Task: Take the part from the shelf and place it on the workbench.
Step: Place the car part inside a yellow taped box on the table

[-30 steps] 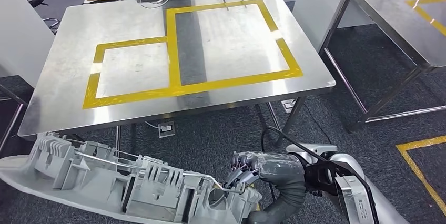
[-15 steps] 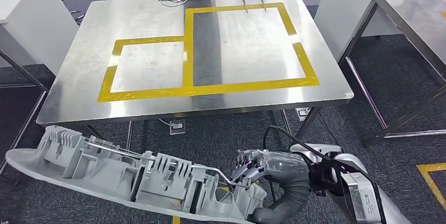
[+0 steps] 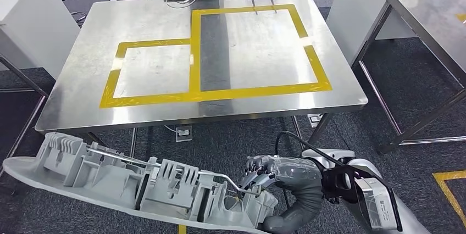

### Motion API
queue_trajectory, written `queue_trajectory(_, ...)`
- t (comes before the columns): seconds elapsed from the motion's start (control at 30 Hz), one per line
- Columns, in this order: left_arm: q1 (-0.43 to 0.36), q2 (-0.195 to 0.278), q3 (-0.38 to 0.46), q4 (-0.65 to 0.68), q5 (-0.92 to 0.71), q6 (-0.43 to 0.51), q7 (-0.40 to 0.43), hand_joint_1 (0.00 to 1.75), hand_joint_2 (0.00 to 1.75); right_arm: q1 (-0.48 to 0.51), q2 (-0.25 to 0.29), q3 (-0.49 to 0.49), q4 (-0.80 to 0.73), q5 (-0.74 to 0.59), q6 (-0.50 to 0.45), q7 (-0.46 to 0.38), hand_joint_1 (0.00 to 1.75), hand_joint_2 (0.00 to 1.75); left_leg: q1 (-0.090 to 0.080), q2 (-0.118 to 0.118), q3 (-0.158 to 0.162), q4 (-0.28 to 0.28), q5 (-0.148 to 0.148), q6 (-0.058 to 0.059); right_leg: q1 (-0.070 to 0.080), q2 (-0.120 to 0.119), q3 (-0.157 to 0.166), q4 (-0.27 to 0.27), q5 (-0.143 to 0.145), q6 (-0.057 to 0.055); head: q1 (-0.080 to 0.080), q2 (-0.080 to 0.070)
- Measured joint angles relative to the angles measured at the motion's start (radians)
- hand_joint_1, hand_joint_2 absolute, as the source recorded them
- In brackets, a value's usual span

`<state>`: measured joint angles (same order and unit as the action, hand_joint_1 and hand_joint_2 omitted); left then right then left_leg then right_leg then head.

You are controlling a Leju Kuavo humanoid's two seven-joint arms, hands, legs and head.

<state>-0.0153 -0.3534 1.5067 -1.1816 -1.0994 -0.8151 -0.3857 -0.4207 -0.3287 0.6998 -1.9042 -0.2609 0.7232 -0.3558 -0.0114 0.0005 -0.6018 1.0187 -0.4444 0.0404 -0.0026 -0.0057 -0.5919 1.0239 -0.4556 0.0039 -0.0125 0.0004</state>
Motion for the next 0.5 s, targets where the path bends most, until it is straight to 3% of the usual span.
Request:
queue_trajectory(0.07, 0.0, -0.001, 0.0, -0.001, -0.004, -0.001, -0.004, 0.0, 1.75, -0.002, 0.0, -0.002, -0.001, -0.001, 0.0, 0.0, 1.75, 1.75, 0.007, -0.001, 0.02, -0.022, 0.01, 0.005, 0.001, 0.002, -0.019, 0.044, -0.022, 0.003, 0.002, 0.0)
queue_trajectory(0.17, -0.001, -0.004, 0.0, 0.0, -0.011, -0.002, -0.01, 0.0, 1.75, 0.003, -0.003, -0.003, -0.001, -0.002, 0.0, 0.0, 1.75, 1.75, 0.011, -0.002, 0.026, -0.03, 0.014, 0.009, -0.004, 0.004, -0.113, 0.228, -0.091, 0.002, 0.004, 0.0)
queue_trajectory(0.2, -0.001, -0.004, 0.0, 0.0, -0.012, -0.002, -0.011, 0.0, 1.75, 0.005, -0.003, -0.003, 0.0, -0.002, 0.0, 0.0, 1.75, 1.75, 0.011, -0.004, 0.026, -0.029, 0.013, 0.009, -0.007, 0.004, -0.137, 0.269, -0.101, 0.007, 0.004, 0.0)
queue_trajectory(0.23, -0.001, -0.004, 0.0, 0.0, -0.012, -0.003, -0.012, 0.0, 1.75, 0.006, -0.005, -0.003, 0.0, -0.003, 0.0, 0.0, 1.75, 1.75, 0.012, -0.006, 0.027, -0.029, 0.011, 0.007, -0.011, 0.004, -0.143, 0.272, -0.094, 0.016, 0.004, 0.0)
queue_trajectory(0.27, -0.001, -0.005, 0.0, 0.0, -0.012, -0.004, -0.012, 0.0, 1.75, 0.007, -0.006, -0.003, 0.0, -0.004, 0.0, 0.0, 1.75, 1.75, 0.013, -0.008, 0.029, -0.027, 0.009, 0.004, -0.014, 0.004, -0.128, 0.232, -0.071, 0.028, 0.004, 0.0)
queue_trajectory(0.33, -0.001, -0.005, 0.0, 0.0, -0.012, -0.004, -0.012, 0.0, 1.75, 0.006, -0.009, -0.004, 0.0, -0.005, 0.0, -0.001, 1.75, 1.75, 0.014, -0.012, 0.032, -0.019, -0.001, -0.006, -0.021, 0.003, -0.061, 0.09, -0.011, 0.047, 0.004, 0.0)
queue_trajectory(0.4, -0.001, -0.005, 0.0, 0.0, -0.012, -0.003, -0.013, 0.0, 1.75, 0.006, -0.01, -0.006, 0.0, -0.006, 0.0, -0.004, 1.75, 1.75, 0.012, -0.014, 0.029, -0.008, -0.012, -0.018, -0.022, 0.004, -0.019, 0.004, 0.016, 0.038, 0.004, 0.0)
queue_trajectory(0.5, -0.001, -0.005, 0.0, 0.0, -0.013, 0.001, -0.014, 0.0, 1.75, 0.006, -0.011, -0.006, 0.001, -0.007, 0.0, -0.009, 1.75, 1.75, 0.015, -0.013, 0.028, -0.003, -0.023, -0.03, -0.018, 0.006, -0.012, -0.005, 0.014, 0.011, 0.004, 0.0)
